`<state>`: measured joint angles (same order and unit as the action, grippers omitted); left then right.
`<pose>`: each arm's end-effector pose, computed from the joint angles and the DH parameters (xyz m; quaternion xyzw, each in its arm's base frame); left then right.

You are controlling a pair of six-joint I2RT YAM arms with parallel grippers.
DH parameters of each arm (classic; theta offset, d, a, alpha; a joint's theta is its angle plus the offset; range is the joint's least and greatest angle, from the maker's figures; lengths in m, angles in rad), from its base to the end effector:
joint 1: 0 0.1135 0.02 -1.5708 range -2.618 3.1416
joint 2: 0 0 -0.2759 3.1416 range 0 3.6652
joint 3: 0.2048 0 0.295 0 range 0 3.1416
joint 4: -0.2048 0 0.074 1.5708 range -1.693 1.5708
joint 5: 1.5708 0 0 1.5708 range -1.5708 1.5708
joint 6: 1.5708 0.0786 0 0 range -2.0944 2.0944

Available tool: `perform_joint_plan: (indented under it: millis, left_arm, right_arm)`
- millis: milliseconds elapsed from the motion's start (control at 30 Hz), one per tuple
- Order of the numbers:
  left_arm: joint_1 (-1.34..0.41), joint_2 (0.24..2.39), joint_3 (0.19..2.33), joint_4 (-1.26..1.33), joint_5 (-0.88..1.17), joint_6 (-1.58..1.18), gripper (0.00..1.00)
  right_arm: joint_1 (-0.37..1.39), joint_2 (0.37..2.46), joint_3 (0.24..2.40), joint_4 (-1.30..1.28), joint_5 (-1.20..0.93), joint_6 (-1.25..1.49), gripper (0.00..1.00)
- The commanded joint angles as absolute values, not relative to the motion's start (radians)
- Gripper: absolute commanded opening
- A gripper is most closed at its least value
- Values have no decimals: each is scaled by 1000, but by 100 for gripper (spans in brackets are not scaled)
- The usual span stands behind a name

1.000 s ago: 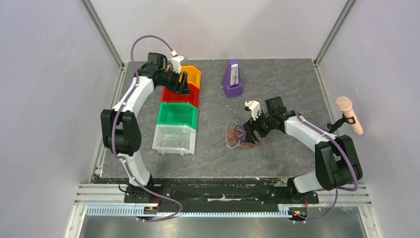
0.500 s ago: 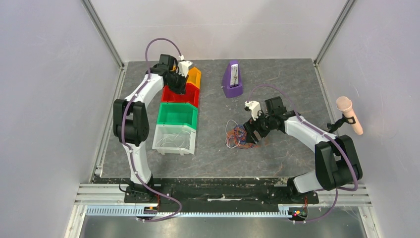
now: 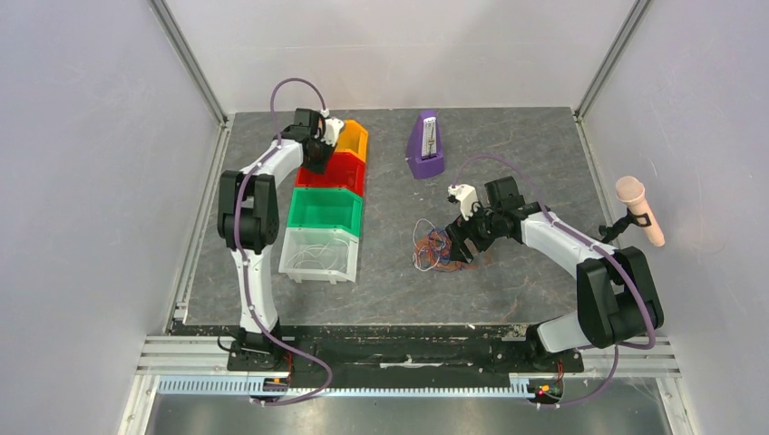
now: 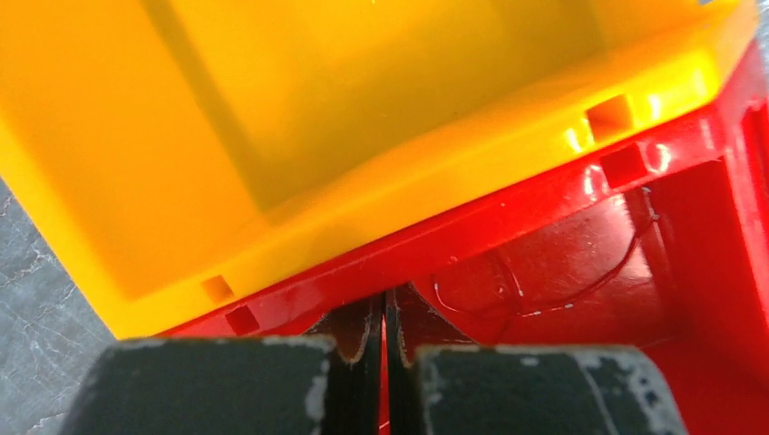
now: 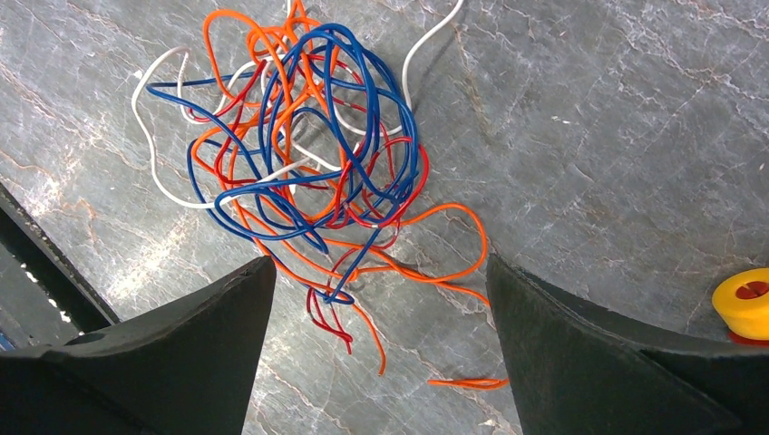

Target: Untangle the cables

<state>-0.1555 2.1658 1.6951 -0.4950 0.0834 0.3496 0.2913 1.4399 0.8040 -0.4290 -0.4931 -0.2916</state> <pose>0.5383 -0.0910 0.1392 0.2503 0.9204 -0.0108 0.3002 0.2972 0.1279 0.1385 -0.3283 0.8818 0.2363 0.2427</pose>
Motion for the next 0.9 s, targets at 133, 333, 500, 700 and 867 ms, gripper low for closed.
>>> perform_joint_plan:
  millis: [133, 333, 500, 700, 867]
  left_arm:
    - [-166, 2105, 1537, -323, -71, 519, 2]
    - [-182, 2084, 1459, -248, -122, 601, 3]
    - [-189, 2033, 1494, -263, -53, 556, 33]
    - [-190, 1949, 1562, -348, 30, 504, 53]
    - [-192, 1888, 1605, -449, 128, 481, 62]
  right_arm:
    - [290, 1432, 824, -438, -484, -309, 89]
    - [289, 1444, 831, -434, -497, -310, 89]
    - [290, 1444, 834, -435, -505, -310, 89]
    - [290, 1443, 840, -433, -509, -307, 89]
    - [289, 1438, 847, -433, -508, -308, 89]
